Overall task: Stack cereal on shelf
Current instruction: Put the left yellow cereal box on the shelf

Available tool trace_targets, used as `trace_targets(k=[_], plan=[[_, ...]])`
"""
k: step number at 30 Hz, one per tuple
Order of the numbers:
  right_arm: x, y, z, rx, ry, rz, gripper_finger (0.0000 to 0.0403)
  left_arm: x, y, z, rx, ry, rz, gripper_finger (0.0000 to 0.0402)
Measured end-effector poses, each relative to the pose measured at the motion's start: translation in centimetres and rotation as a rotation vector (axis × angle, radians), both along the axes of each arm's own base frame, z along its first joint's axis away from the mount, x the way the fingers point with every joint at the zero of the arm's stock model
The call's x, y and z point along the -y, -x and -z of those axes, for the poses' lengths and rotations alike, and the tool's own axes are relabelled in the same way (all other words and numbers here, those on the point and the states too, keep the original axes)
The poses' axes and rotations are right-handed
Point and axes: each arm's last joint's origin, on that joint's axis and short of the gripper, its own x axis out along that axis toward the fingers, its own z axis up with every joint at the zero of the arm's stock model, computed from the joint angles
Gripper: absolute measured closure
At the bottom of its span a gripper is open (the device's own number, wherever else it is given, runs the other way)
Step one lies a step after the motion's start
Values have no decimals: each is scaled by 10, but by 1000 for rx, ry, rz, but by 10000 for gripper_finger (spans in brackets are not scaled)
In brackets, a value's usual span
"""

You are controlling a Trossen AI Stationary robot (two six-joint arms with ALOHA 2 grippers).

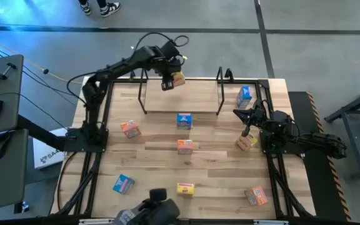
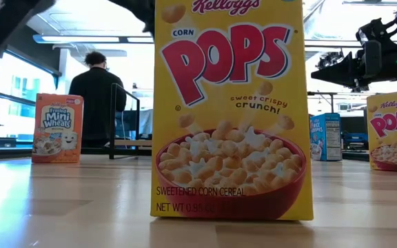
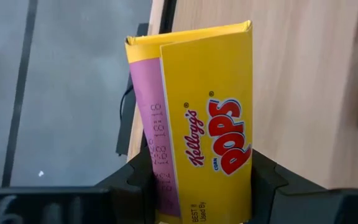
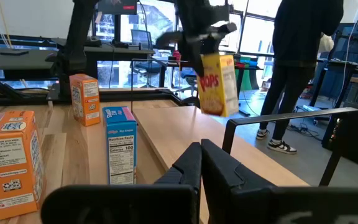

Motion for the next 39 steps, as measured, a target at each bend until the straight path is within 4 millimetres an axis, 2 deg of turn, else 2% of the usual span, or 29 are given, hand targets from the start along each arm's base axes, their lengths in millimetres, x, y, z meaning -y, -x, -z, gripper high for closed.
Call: trace_targets(k=[6,11,18,30,35,39], plan=[[0,0,0,0,0,0,402,-8,-10,25,-57,27,34,266],[0,0,0,0,0,0,402,-7,-15,34,-63,40,82,262],[0,0,0,0,0,0,402,-8,-22,34,-28,14,95,245],[0,0,0,0,0,0,402,-3,-27,33,-23,-15,132,170],[0,0,0,0,0,0,402,-5,-26,32,-55,-58,135,165],[0,0,0,0,0,0,402,-4,-23,24,-37,-73,126,167]])
